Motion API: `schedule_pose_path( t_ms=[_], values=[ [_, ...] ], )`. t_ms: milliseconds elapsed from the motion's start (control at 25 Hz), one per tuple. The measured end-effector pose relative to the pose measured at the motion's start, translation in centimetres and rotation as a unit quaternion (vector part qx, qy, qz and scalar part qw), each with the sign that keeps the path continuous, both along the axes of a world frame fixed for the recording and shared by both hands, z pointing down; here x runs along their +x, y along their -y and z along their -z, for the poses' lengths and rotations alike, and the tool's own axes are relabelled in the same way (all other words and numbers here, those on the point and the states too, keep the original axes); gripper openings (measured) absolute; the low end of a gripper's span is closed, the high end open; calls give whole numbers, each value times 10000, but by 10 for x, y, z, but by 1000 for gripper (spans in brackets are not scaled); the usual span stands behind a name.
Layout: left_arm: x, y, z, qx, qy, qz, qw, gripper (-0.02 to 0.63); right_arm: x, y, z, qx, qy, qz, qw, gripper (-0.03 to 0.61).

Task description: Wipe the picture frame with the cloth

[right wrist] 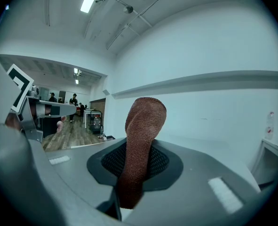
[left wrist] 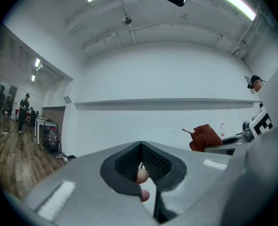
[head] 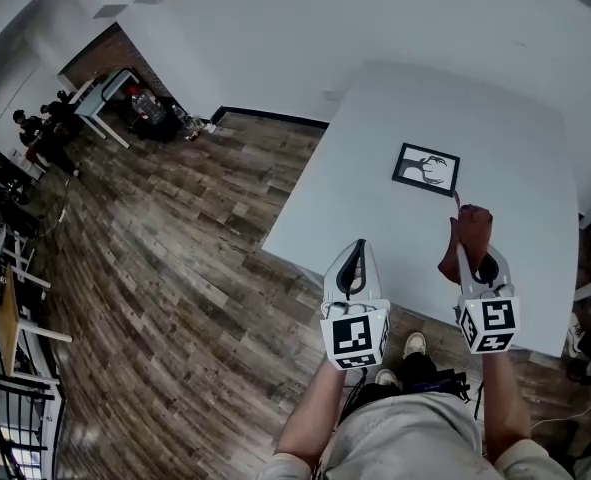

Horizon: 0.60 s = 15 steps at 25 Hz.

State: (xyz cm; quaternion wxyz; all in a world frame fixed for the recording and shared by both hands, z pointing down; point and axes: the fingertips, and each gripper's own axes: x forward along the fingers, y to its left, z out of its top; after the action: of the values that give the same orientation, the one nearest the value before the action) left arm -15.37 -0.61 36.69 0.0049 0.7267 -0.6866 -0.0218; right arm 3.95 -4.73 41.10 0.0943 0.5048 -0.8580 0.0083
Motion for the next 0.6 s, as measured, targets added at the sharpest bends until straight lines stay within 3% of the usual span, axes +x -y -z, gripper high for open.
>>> schedule_pose_path(
  t_ms=[600],
  values=[
    [26,104,1,-147,251,-86,9995,1,23,113,-18,-177,291,-114,9994,98]
  ],
)
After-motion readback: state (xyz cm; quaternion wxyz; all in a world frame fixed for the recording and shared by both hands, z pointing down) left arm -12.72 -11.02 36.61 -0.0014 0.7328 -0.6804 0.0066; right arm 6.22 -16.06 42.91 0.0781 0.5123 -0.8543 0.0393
